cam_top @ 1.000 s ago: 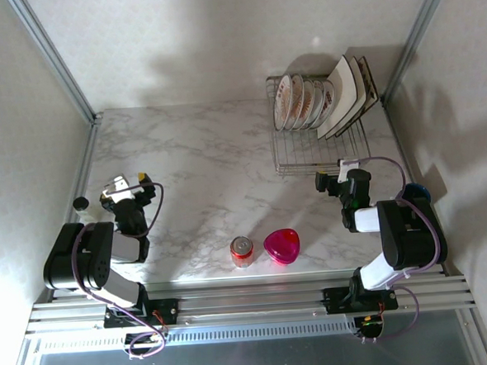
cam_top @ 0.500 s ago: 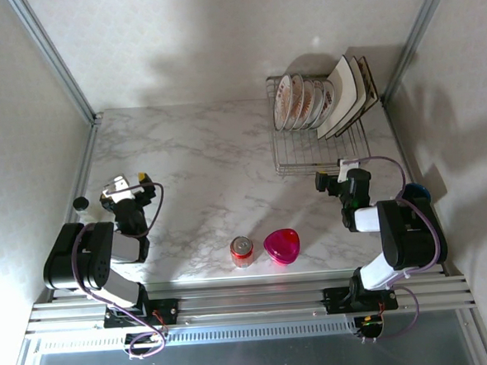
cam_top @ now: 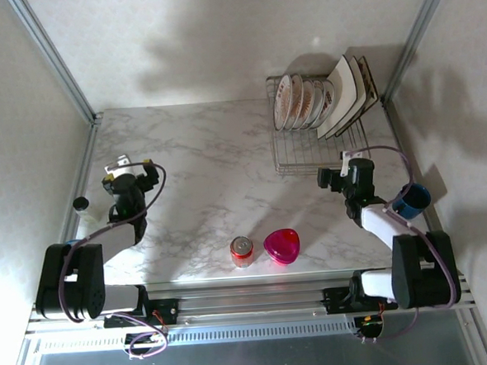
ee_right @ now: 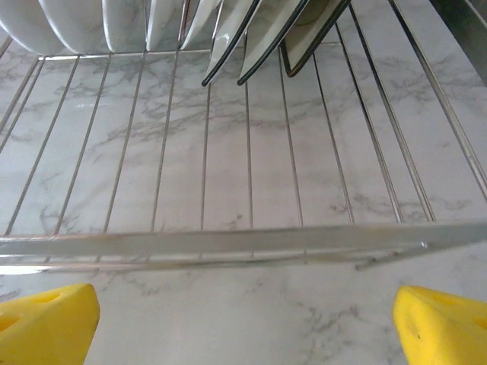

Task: Unload the plates from the dish rack

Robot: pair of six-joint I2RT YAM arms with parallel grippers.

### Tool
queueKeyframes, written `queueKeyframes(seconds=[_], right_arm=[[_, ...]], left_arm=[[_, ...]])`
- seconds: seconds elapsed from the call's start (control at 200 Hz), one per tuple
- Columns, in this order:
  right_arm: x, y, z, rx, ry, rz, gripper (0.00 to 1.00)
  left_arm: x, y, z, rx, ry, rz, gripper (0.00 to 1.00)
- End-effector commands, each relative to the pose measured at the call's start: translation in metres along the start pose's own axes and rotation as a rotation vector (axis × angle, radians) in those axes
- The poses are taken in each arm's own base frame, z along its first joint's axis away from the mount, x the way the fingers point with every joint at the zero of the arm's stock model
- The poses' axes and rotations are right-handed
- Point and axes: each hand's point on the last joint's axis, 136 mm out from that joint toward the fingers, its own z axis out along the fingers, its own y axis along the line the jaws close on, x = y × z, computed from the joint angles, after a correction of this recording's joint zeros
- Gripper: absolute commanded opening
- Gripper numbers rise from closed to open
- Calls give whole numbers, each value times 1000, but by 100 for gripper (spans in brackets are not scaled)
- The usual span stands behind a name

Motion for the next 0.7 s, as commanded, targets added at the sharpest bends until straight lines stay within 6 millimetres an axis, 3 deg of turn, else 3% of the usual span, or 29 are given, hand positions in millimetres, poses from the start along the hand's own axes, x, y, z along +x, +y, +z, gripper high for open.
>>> queueKeyframes(seconds=[0.0, 0.19, 0.415, 0.546, 0.696], right_arm=[[28, -7, -22, 65, 157, 34, 99], [36, -5, -54, 94, 233, 88, 99], [31, 8, -70, 92, 379, 107, 99], [-5, 18, -74, 73, 354, 96, 99], [-74, 40, -68, 25, 349, 32, 99]], left_arm=[[27, -12, -6, 36, 182, 10, 100], [40, -25, -16, 47, 317, -52, 100], [53, -44, -18, -6, 533, 1, 100], [52, -50, -17, -11, 576, 50, 99], [59, -61, -21, 36, 670, 73, 100]])
